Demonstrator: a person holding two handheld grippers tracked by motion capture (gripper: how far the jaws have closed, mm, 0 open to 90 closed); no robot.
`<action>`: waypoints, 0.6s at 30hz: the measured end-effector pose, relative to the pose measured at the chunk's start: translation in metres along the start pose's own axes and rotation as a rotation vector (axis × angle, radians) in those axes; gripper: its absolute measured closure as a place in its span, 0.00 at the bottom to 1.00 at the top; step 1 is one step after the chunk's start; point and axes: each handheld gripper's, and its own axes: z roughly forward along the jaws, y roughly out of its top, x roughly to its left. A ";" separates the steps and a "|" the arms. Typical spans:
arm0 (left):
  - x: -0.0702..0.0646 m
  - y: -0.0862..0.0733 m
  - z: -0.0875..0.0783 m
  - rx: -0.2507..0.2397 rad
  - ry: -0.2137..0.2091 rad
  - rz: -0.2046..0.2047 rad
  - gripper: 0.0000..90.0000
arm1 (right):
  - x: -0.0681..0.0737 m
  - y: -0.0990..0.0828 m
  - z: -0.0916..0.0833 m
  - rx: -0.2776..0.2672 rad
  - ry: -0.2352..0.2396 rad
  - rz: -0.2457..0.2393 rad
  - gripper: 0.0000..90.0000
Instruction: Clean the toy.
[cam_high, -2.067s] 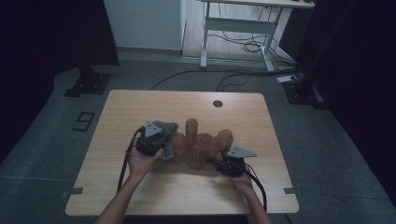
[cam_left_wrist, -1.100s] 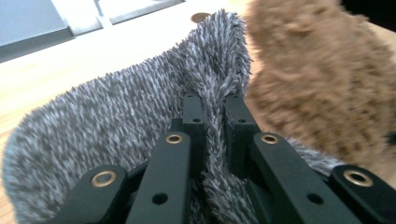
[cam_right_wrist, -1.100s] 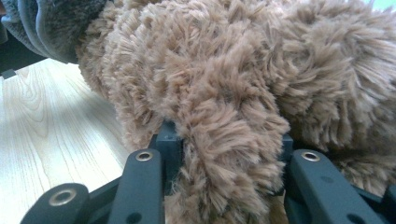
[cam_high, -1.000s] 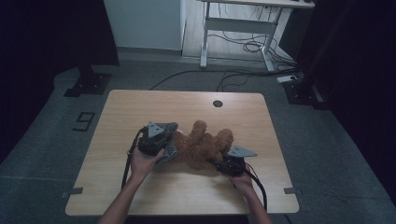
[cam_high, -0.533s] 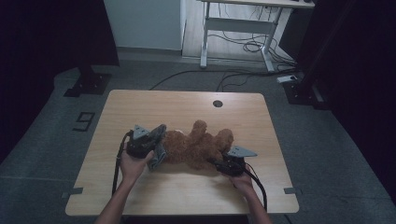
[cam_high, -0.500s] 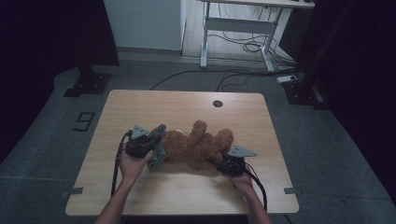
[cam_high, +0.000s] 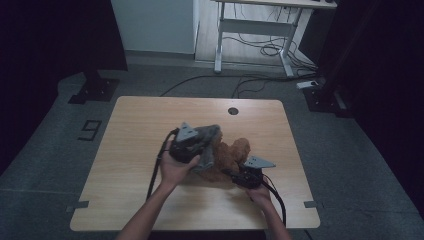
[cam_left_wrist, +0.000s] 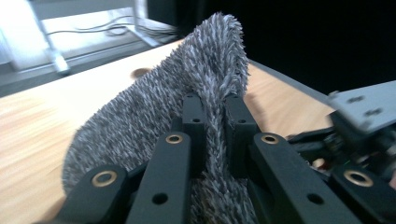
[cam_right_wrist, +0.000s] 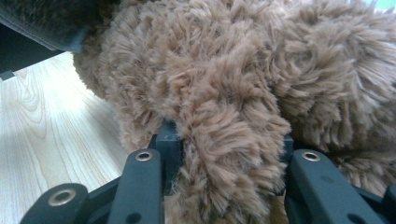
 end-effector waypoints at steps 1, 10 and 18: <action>-0.007 0.005 0.010 0.008 -0.021 0.004 0.90 | 0.000 0.000 0.000 0.000 0.000 0.000 0.68; -0.036 0.010 0.089 0.158 -0.021 0.027 0.90 | 0.001 -0.001 -0.001 -0.001 -0.004 -0.001 0.68; -0.016 -0.011 0.100 0.230 0.007 -0.007 0.90 | 0.002 -0.002 0.000 0.001 -0.011 -0.009 0.68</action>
